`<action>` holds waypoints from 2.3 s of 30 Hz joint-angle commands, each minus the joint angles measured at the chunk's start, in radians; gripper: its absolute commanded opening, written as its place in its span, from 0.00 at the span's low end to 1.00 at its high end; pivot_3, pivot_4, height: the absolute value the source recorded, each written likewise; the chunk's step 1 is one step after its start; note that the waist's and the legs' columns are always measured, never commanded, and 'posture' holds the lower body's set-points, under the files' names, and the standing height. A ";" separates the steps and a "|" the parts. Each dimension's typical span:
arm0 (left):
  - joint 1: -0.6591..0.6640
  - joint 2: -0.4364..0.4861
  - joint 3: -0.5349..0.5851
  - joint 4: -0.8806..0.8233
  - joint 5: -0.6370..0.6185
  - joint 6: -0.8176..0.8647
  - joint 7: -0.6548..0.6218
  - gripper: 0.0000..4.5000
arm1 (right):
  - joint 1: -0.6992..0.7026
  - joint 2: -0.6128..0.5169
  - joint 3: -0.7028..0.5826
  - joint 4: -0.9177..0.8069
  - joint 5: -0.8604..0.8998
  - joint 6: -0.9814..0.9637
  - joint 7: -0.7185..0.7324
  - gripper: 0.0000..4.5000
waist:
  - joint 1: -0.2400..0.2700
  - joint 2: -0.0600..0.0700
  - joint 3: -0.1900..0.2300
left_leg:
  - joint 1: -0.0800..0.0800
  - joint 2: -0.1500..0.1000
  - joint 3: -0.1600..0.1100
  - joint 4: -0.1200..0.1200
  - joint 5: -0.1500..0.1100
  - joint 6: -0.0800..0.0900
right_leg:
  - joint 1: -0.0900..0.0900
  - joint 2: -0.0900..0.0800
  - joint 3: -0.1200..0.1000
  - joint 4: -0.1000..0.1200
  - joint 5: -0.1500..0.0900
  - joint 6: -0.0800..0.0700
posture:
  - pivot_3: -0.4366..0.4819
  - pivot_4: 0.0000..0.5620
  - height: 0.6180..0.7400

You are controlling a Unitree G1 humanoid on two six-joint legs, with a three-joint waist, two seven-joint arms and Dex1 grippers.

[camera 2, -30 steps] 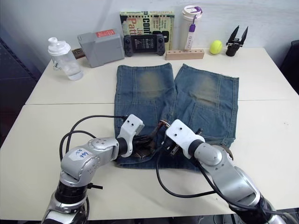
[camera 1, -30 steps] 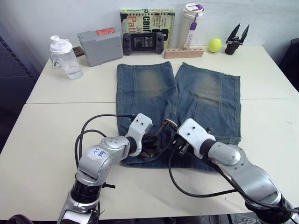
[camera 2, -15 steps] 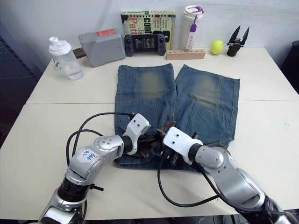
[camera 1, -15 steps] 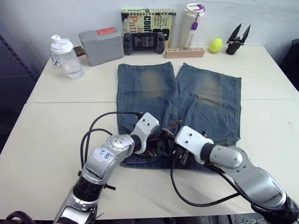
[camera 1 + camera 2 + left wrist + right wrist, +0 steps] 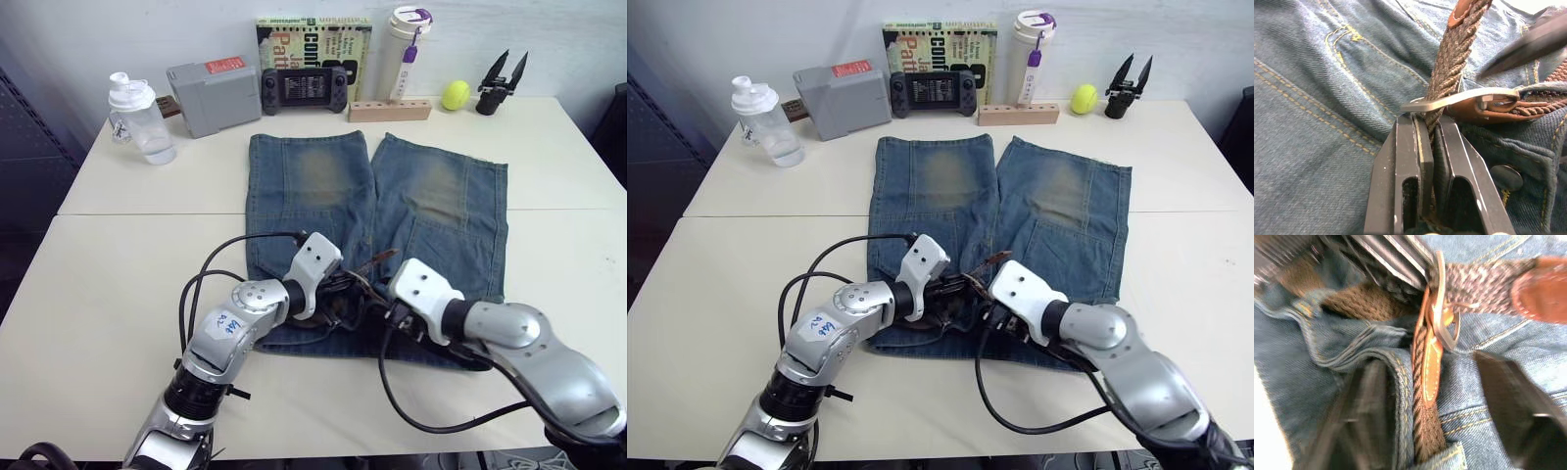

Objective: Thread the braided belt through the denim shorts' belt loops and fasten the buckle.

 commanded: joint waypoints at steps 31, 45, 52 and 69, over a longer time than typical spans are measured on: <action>-0.004 0.014 -0.084 -0.024 0.052 -0.067 -0.027 0.00 | -0.277 -0.219 -0.011 0.394 -0.221 -0.724 0.369 0.37 | 0.001 -0.001 0.001 | -0.001 0.000 -0.001 0.000 0.000 0.001 | 0.000 -0.001 -0.001 -0.001 0.000 0.001 | 0.48 0.27 0.92; -0.004 0.007 -0.036 -0.040 0.035 -0.071 -0.033 0.00 | -0.239 -0.192 -0.023 0.363 -0.239 -0.689 0.375 0.02 | 0.000 -0.001 0.001 | -0.001 0.000 0.000 0.001 0.000 0.001 | 0.000 -0.001 -0.001 0.000 0.000 0.001 | 0.48 0.27 0.92; -0.003 -0.059 0.081 -0.035 -0.007 -0.067 0.006 0.54 | -0.195 -0.176 -0.059 0.341 -0.247 -0.650 0.339 0.00 | 0.000 -0.001 0.001 | -0.001 0.000 -0.001 0.001 0.000 0.001 | 0.000 -0.001 -0.001 0.000 0.000 0.001 | 0.48 0.27 0.92; 0.013 0.100 0.458 0.004 -0.334 -0.007 -0.229 0.99 | -0.085 -0.178 -0.238 0.347 -0.189 -0.686 0.280 0.00 | 0.000 0.000 0.001 | -0.001 0.000 -0.001 0.001 0.000 0.001 | 0.000 -0.001 -0.001 0.000 0.000 0.001 | 0.48 0.27 0.92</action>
